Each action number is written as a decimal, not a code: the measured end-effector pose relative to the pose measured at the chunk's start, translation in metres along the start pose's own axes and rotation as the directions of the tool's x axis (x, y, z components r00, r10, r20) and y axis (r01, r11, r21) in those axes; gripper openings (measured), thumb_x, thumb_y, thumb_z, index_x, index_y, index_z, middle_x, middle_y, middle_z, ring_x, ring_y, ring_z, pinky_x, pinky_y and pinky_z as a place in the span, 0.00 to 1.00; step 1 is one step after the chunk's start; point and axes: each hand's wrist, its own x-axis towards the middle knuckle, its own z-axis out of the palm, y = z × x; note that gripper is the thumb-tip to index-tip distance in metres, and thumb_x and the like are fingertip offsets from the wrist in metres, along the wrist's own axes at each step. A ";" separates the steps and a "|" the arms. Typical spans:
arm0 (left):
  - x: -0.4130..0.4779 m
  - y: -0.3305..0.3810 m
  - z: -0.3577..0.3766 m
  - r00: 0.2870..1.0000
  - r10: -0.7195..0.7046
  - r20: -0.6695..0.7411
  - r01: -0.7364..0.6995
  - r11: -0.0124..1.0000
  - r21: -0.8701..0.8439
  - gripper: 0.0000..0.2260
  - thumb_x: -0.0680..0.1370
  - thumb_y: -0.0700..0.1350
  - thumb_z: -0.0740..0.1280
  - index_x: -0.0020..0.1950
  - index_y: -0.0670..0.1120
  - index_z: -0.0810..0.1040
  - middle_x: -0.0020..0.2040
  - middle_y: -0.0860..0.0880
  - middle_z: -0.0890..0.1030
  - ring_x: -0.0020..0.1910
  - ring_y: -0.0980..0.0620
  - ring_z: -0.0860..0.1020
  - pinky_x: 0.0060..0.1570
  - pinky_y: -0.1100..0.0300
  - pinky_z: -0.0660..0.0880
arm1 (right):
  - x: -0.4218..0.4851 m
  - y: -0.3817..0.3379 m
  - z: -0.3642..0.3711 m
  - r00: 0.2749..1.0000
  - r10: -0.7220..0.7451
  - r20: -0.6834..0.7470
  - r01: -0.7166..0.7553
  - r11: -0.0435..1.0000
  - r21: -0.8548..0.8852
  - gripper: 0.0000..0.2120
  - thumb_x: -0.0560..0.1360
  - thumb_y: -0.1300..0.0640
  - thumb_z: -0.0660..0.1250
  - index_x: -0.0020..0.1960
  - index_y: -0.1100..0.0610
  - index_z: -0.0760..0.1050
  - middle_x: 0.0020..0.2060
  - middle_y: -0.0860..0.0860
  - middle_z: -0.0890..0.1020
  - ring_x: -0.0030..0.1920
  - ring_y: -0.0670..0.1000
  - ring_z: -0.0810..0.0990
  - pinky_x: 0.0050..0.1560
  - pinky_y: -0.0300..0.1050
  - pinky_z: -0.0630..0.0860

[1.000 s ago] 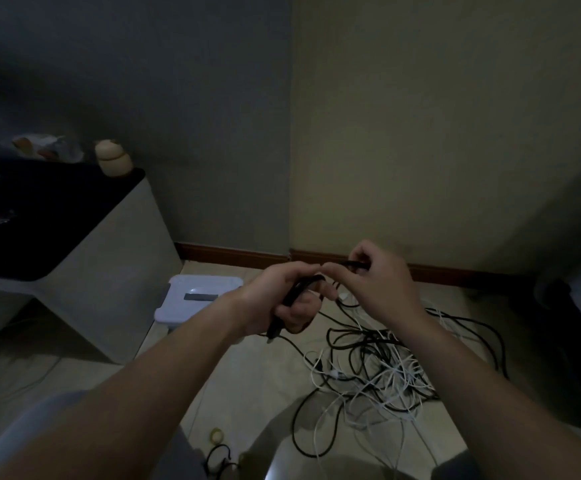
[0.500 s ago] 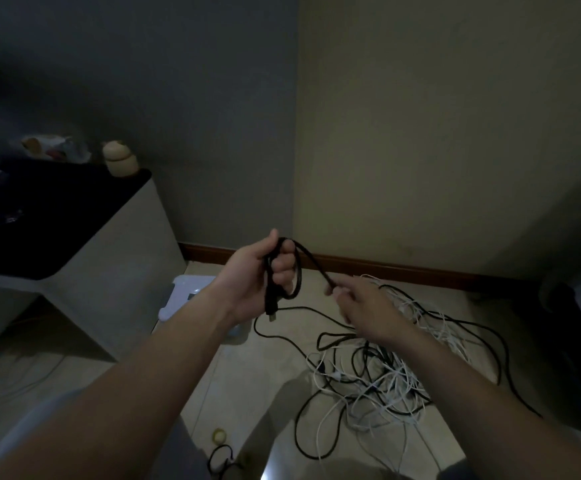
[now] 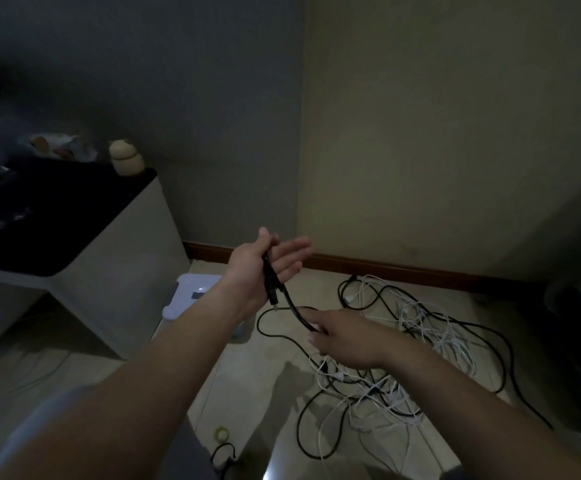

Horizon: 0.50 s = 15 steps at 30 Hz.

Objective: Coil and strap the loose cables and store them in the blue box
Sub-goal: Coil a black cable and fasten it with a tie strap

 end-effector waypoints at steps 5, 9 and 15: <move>0.006 -0.018 0.000 0.998 0.025 0.054 -0.041 0.947 0.319 0.17 0.87 0.53 0.48 0.48 0.45 0.70 0.52 0.43 0.86 0.54 0.45 0.85 0.52 0.54 0.81 | 0.003 -0.007 0.002 0.988 -0.001 -0.155 0.018 0.994 0.112 0.12 0.80 0.52 0.63 0.61 0.52 0.80 0.35 0.48 0.81 0.33 0.44 0.77 0.38 0.43 0.73; 0.010 -0.022 0.000 0.997 0.043 0.061 -0.065 0.903 0.425 0.17 0.87 0.53 0.48 0.48 0.46 0.69 0.52 0.43 0.86 0.53 0.43 0.85 0.51 0.54 0.78 | 0.000 -0.009 -0.002 0.984 0.057 -0.170 0.012 0.926 0.377 0.11 0.75 0.52 0.70 0.56 0.51 0.83 0.30 0.51 0.80 0.32 0.50 0.75 0.36 0.47 0.71; 0.008 -0.016 -0.002 0.996 0.071 0.052 -0.088 0.859 0.503 0.17 0.87 0.54 0.48 0.51 0.45 0.69 0.52 0.44 0.86 0.51 0.42 0.85 0.56 0.48 0.79 | -0.007 -0.013 -0.017 0.994 0.074 0.084 -0.111 0.766 0.633 0.14 0.79 0.60 0.66 0.63 0.55 0.79 0.25 0.47 0.74 0.25 0.46 0.68 0.29 0.40 0.66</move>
